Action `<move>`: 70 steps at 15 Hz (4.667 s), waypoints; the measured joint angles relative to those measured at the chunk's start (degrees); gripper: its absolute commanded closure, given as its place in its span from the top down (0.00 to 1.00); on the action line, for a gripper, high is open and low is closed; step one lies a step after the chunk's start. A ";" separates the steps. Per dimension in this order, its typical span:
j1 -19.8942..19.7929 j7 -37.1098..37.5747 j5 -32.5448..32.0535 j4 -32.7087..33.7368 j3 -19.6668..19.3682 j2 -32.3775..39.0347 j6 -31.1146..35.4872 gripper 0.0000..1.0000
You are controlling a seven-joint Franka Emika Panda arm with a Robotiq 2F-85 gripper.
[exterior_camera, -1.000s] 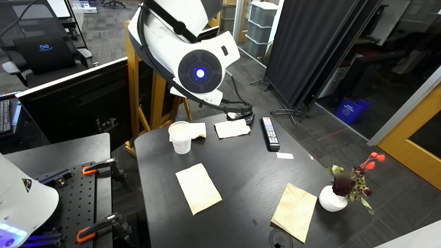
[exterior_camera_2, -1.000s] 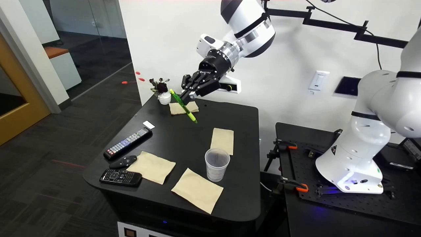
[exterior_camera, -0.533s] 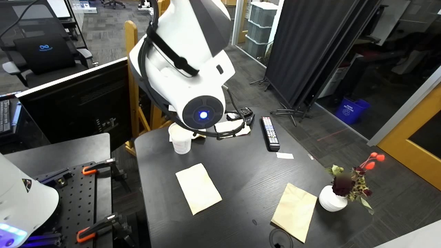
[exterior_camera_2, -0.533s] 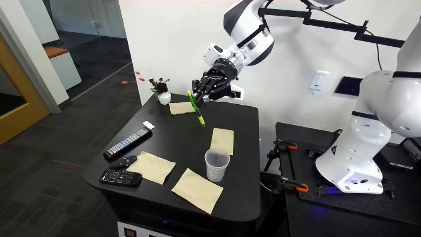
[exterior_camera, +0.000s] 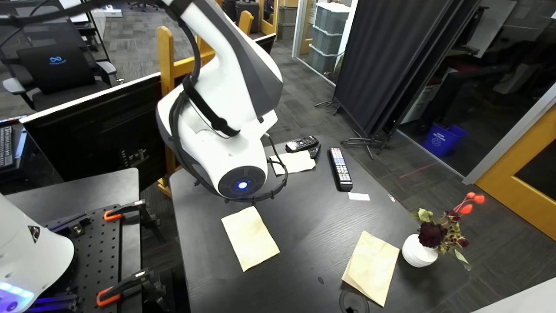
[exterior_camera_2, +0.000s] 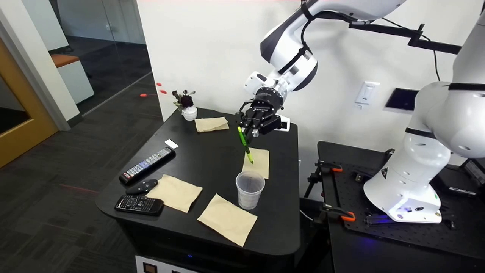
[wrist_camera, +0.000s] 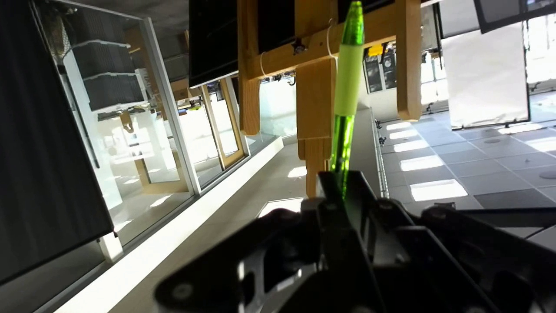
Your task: Pick up the pen and put it in the cup
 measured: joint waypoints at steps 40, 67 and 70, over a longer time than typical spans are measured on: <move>-1.62 -15.89 -3.92 -0.21 -1.64 7.13 3.04 0.03; -2.39 -15.89 -3.61 3.38 -2.16 18.84 3.09 0.50; -2.39 -15.89 -3.42 3.98 -2.16 19.61 3.09 0.72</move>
